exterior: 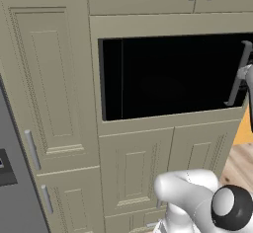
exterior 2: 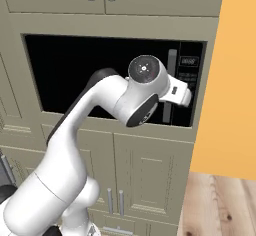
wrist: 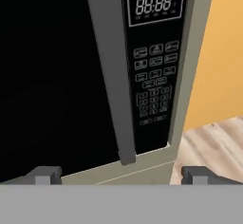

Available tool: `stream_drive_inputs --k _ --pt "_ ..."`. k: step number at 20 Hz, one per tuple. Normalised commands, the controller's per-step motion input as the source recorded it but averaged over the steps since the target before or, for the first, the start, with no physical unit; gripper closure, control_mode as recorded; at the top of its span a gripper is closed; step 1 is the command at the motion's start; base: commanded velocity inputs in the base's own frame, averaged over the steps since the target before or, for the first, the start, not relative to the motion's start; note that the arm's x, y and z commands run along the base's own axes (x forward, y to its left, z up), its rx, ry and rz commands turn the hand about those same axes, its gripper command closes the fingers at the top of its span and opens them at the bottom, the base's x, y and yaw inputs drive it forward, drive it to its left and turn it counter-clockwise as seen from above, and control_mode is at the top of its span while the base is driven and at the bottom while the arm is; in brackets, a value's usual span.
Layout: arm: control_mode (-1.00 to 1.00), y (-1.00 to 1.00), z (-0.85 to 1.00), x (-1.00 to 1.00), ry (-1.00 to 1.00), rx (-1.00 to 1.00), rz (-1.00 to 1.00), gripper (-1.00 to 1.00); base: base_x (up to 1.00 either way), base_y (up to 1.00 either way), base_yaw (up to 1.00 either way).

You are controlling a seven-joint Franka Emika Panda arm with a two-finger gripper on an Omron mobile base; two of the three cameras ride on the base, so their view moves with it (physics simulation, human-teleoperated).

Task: Place the sponge inside the microwave to prepare for sanitizing.

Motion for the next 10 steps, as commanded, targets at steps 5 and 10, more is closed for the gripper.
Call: stream_drive_inputs --k 5,10 --pt "-1.00 -0.05 -0.01 0.36 0.00 0.01 0.02 -1.00 0.00 0.00 0.00" --pt "-1.00 -0.07 -0.06 0.31 0.00 0.02 0.08 -1.00 0.00 0.00 0.00"
